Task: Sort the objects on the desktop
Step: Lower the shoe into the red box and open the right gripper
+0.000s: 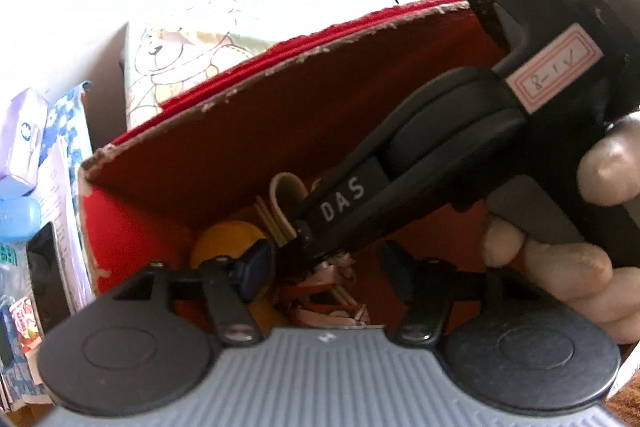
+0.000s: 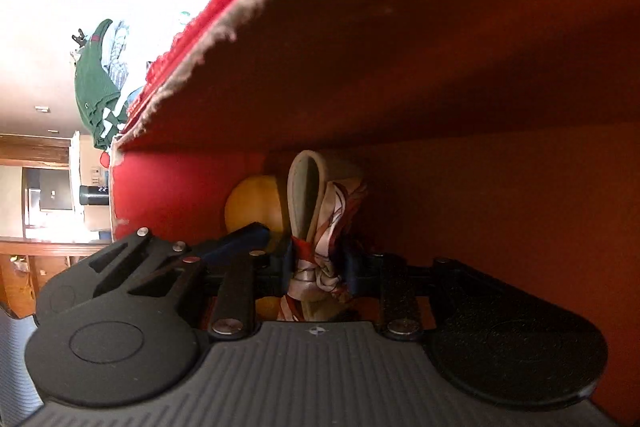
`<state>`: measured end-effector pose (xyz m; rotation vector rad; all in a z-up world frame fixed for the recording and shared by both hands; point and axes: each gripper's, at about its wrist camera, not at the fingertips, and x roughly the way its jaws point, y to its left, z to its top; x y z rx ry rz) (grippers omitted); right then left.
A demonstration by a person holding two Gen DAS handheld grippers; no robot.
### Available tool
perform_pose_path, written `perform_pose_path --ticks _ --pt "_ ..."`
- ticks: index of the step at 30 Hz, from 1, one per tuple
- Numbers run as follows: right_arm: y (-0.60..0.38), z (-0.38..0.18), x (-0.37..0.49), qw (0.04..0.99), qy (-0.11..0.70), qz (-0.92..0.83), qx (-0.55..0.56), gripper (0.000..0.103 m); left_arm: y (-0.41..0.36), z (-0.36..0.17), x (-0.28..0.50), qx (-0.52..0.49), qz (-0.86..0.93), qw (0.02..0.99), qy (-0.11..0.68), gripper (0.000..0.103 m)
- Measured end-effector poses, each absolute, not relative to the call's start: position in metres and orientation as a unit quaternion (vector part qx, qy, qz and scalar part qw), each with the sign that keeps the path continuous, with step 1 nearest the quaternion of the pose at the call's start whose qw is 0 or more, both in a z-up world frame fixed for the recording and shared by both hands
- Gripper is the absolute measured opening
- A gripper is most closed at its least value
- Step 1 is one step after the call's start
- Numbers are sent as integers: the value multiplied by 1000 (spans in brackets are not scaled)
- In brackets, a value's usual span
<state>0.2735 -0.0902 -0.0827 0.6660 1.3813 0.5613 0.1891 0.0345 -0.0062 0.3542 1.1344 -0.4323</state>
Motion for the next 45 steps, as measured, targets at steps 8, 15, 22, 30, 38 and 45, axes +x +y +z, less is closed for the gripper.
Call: perform_pose_path --ticks 8,15,22,30,38,45 --pt "-93 -80 275 695 611 257 278 32 32 -1 186 169 -194 809 528 65" --pt "-101 -82 275 699 608 254 276 33 30 5 183 173 -190 811 526 65" --pt "-116 -83 275 714 593 238 286 48 29 8 179 170 -191 811 526 65" --pt "-129 -89 275 720 587 231 289 49 27 12 177 168 -190 813 525 66" --pt "-147 -94 275 736 571 219 290 49 23 23 172 166 -177 823 513 74" --pt "-167 -91 267 750 557 217 283 49 17 31 168 164 -166 831 504 74"
